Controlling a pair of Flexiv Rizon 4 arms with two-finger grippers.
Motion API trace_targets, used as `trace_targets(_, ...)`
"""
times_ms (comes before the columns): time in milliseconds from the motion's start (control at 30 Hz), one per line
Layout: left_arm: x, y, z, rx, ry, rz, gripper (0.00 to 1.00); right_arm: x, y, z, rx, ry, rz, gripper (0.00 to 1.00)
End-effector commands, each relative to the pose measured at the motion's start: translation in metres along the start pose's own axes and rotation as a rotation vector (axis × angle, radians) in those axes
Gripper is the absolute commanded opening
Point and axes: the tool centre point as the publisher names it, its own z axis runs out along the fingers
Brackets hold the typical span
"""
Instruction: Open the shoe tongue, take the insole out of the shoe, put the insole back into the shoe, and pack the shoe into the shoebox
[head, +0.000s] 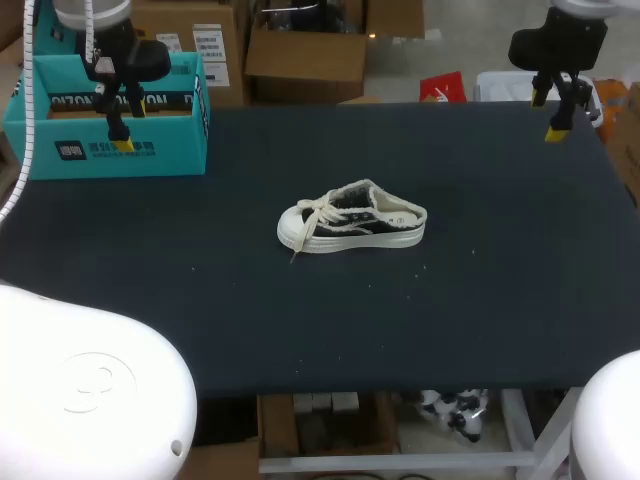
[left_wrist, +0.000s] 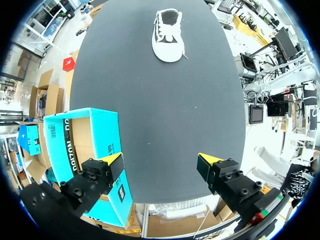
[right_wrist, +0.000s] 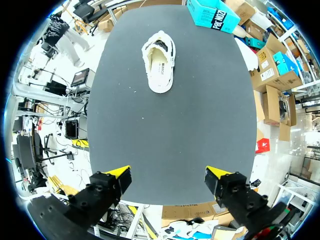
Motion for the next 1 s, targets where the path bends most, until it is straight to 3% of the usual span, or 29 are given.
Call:
trace_targets(33,0.000,0.000,0.000,-0.002,0.000,-0.001,1.00,0.000,0.000,-0.001,0.002,0.002,0.000,1.00)
trace_targets(533,-0.001,-0.005,-0.001,0.012,0.012,-0.015,1.00,0.000,0.002,0.000,-0.016,-0.002,-0.005,1.00)
trace_targets(700,0.005,-0.020,0.005,0.001,0.018,-0.174,1.00,0.002,0.026,0.023,-0.077,0.040,0.018,1.00)
trace_targets(933,0.011,-0.038,0.013,0.085,0.074,-0.509,1.00,0.020,0.067,0.051,-0.224,0.056,0.031,1.00)
trace_targets(1000,0.016,-0.042,0.016,0.117,0.087,-0.561,1.00,0.026,0.078,0.058,-0.243,0.047,0.045,1.00)
